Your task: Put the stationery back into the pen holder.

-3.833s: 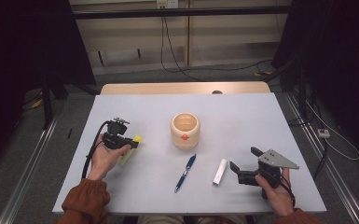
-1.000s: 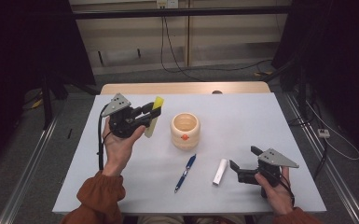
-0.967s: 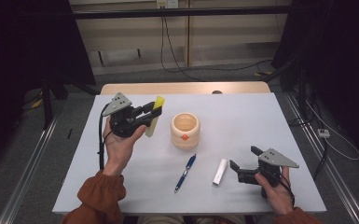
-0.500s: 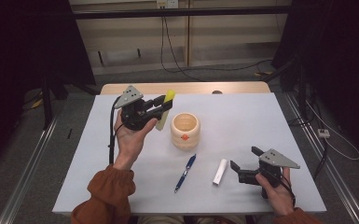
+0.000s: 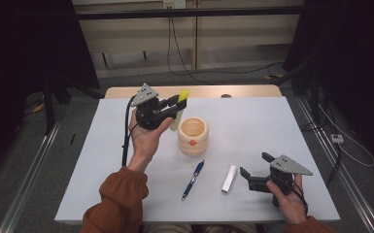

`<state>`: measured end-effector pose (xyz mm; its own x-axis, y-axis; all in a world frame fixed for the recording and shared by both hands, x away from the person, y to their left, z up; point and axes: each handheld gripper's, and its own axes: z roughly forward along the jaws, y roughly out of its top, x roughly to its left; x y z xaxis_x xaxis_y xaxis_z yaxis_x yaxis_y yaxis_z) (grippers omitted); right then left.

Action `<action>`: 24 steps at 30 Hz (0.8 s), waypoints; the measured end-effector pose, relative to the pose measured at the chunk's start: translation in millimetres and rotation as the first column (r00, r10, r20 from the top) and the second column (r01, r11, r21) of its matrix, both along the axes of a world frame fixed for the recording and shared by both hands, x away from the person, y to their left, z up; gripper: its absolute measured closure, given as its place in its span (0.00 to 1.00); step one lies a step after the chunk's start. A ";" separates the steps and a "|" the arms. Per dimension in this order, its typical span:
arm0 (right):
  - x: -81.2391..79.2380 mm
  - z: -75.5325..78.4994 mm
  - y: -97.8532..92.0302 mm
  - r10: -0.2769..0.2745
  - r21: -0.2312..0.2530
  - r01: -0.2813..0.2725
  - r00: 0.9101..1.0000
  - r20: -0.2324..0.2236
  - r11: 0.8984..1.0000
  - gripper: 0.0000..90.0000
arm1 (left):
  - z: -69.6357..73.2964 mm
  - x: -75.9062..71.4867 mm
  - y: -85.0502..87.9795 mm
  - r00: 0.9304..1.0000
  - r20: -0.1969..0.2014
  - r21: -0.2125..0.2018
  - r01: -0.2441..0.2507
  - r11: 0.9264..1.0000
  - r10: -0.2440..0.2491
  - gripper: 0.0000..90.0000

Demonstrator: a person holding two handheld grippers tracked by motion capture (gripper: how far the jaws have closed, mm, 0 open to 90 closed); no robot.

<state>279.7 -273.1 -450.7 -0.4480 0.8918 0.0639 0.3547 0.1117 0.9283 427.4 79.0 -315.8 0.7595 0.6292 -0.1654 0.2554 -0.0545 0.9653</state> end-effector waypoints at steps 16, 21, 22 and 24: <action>-0.5 0.2 0.2 0.000 0.005 0.000 1.000 -0.003 1.000 0.03 | -14.5 14.2 -30.0 1.000 -0.019 0.005 0.003 1.000 -0.003 0.75; -0.7 0.3 0.1 0.002 0.006 -0.002 1.000 -0.003 1.000 0.03 | -18.5 18.9 -38.9 1.000 -0.009 0.017 0.003 1.000 -0.002 0.75; -0.8 0.4 0.2 0.002 0.006 -0.002 1.000 -0.004 1.000 0.03 | -19.6 20.1 -39.7 1.000 -0.011 0.016 0.000 1.000 0.000 0.75; -0.8 0.3 0.1 0.003 0.005 -0.003 1.000 -0.001 1.000 0.03 | -22.0 21.9 -40.7 1.000 -0.017 0.015 -0.003 1.000 0.003 0.75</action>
